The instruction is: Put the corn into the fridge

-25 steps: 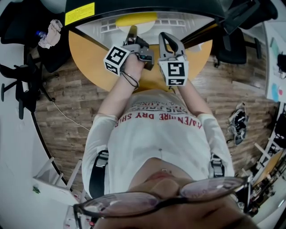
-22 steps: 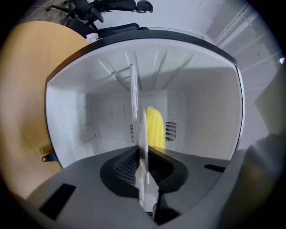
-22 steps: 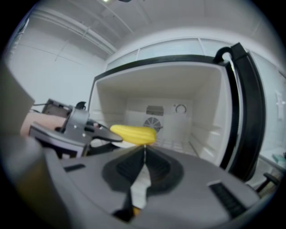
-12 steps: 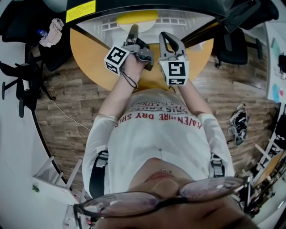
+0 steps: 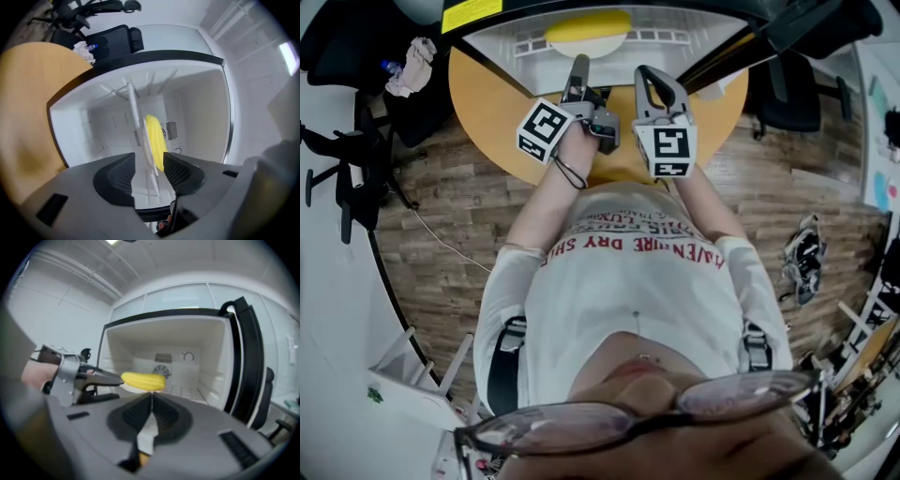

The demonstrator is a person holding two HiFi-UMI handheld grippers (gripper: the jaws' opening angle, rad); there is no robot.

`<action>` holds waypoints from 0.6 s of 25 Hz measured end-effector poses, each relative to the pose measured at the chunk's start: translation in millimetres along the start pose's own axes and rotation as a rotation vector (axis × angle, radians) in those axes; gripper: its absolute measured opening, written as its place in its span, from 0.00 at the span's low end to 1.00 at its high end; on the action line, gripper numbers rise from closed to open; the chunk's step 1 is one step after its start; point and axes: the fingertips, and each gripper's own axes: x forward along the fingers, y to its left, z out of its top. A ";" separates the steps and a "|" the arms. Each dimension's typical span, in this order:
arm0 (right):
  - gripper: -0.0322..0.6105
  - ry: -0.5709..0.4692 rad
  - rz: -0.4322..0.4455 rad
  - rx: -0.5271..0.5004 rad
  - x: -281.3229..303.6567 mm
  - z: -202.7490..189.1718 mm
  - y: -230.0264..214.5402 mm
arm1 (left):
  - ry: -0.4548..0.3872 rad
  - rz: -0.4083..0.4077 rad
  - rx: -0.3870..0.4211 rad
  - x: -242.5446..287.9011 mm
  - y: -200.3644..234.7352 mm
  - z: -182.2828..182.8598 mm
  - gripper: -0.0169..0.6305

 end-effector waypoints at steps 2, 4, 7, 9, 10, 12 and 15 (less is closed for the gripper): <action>0.10 -0.004 0.003 0.002 -4.1 0.4 3.8 | 0.001 -0.005 0.072 -9.6 -3.6 2.0 0.33; 0.10 -0.011 0.008 0.003 -8.6 1.7 8.2 | 0.008 0.001 0.122 -18.1 -4.1 3.0 0.17; 0.10 -0.017 0.022 0.008 -15.1 0.5 16.1 | 0.018 -0.011 0.198 -31.3 -6.0 1.6 0.07; 0.10 -0.019 0.032 0.010 -19.4 -1.5 22.1 | 0.023 -0.038 0.255 -40.6 -9.7 -1.1 0.07; 0.10 -0.020 0.036 0.012 -21.8 -1.9 25.5 | 0.026 -0.050 0.289 -45.6 -11.5 -2.8 0.07; 0.10 -0.027 0.045 0.014 -27.4 -1.5 32.4 | 0.034 -0.070 0.386 -55.8 -14.9 -5.6 0.07; 0.10 -0.045 0.054 0.017 -35.0 -0.6 40.3 | 0.035 -0.094 0.551 -68.3 -17.6 -7.2 0.07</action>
